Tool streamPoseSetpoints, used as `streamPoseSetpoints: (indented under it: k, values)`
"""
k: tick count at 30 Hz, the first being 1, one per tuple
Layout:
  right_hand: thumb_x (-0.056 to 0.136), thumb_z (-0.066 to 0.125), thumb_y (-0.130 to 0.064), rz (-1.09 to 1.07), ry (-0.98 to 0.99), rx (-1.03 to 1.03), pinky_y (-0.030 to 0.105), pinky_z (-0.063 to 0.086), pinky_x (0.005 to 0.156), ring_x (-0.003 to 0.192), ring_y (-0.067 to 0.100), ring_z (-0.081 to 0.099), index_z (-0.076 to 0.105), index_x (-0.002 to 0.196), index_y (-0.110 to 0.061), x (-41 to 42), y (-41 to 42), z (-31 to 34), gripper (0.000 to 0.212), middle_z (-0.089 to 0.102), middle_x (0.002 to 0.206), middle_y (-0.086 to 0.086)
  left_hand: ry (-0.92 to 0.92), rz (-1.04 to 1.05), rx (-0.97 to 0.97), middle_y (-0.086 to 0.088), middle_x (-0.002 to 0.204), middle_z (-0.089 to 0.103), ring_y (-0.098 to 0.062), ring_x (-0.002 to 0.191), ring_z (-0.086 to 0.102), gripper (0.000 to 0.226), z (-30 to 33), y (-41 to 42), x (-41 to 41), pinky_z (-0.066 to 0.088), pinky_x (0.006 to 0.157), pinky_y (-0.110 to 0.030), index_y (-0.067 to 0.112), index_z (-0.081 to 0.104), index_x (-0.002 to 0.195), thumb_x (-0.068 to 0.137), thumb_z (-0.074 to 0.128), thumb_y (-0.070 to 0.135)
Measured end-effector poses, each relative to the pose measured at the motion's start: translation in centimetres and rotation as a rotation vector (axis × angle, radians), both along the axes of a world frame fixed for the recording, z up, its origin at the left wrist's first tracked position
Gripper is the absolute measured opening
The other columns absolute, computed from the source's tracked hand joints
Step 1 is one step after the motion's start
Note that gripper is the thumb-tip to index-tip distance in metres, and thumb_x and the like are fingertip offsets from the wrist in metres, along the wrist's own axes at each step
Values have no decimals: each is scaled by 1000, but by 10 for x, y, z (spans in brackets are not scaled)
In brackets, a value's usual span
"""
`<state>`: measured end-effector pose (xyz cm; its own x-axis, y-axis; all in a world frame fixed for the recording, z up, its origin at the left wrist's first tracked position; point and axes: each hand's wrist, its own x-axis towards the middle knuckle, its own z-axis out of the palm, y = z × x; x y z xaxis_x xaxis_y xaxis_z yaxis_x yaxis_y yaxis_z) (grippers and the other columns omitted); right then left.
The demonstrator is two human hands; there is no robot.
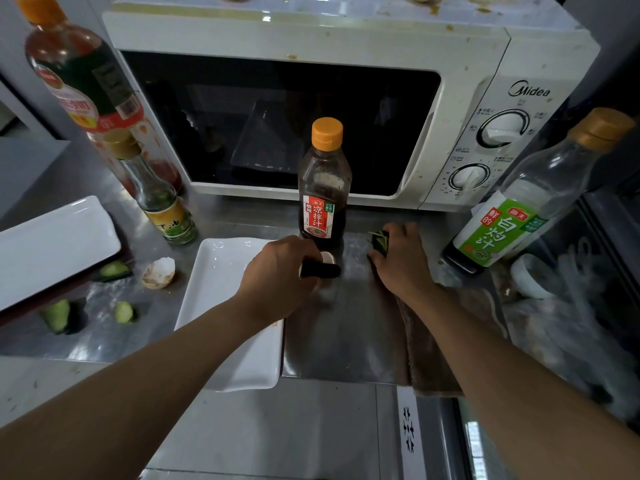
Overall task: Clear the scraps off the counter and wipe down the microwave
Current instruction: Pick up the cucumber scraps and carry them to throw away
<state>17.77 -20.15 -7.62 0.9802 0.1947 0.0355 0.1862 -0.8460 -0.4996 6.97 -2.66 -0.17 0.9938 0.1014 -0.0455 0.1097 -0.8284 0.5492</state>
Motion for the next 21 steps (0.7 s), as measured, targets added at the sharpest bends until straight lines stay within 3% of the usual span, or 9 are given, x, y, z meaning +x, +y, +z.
streamPoseSetpoints:
  k: [4, 12, 16, 21]
  values:
    - [86, 64, -21, 4, -11, -4, 27, 37, 86, 112, 26, 45, 49, 122, -10, 0, 1, -1, 41, 39, 125, 11, -3, -7, -7, -3, 103, 65, -20, 90, 60, 19, 0, 0, 0, 47, 74, -26, 16, 66, 100, 82, 69, 15]
    - [88, 58, -5, 6, -5, 53, 24, 33, 87, 113, 25, 45, 52, 119, -8, 0, -1, 3, 32, 47, 122, 12, 2, 6, 0, -3, 102, 65, -22, 91, 59, 20, 2, -1, -4, 51, 79, -35, 15, 66, 101, 82, 67, 16]
    - [88, 56, -1, 13, 6, 127, 23, 35, 77, 94, 14, 49, 53, 116, -9, -3, -4, 13, 30, 59, 112, 11, 3, 8, 4, -5, 99, 66, -23, 88, 59, 19, 4, 1, -8, 48, 76, -30, 15, 65, 100, 81, 67, 15]
    - [88, 53, 2, 30, 37, 129, 20, 35, 76, 94, 14, 51, 53, 120, -9, -11, -5, 28, 33, 60, 113, 11, 15, 33, 12, -4, 96, 67, -23, 88, 60, 16, 11, 6, -14, 52, 80, -38, 15, 67, 99, 83, 67, 17]
